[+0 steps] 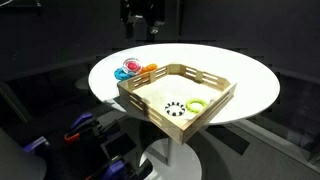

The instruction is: Pick up the yellow ring, then put it on the table

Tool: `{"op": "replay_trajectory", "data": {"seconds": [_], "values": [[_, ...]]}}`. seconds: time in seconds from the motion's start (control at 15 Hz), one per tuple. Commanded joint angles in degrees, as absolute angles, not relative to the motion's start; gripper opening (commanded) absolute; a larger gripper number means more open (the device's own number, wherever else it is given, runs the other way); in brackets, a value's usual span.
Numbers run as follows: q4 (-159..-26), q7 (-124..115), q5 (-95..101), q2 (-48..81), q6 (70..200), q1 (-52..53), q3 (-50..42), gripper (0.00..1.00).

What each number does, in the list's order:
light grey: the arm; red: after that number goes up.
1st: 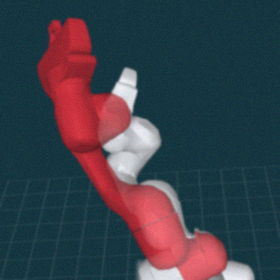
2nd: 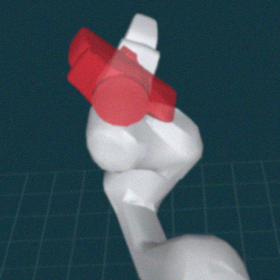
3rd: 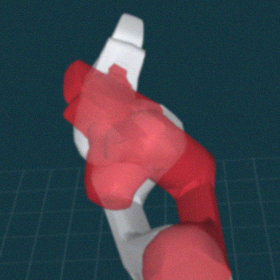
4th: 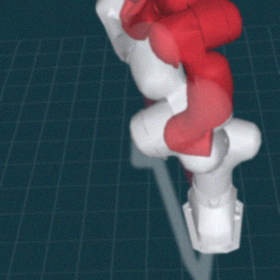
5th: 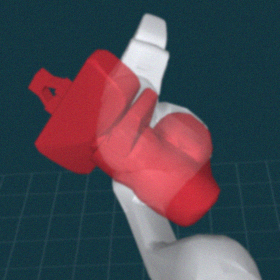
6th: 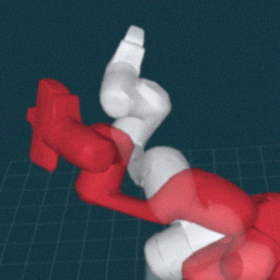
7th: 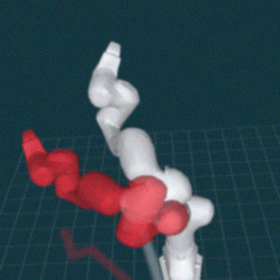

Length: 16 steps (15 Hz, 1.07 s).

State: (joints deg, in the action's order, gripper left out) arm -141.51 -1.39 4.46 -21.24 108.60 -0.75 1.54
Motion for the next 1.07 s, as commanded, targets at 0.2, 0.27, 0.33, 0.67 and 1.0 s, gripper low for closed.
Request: {"op": "replay_trajectory", "data": {"seconds": [0.2,0.27,0.33,0.67,1.0], "values": [[-141.41,-1.48,4.54,-21.23,108.51,-0.46,1.28,1.0],[-141.41,-1.48,4.54,-21.23,108.51,-0.46,1.28,1.0],[-141.41,-1.48,4.54,-21.23,108.51,-0.46,1.28,1.0],[-140.77,-2.3,4.34,-21.0,108.55,-0.52,1.4,1.0],[-137.09,-3.94,3.4,-20.23,108.22,-1.09,0.79,1.0]]}}
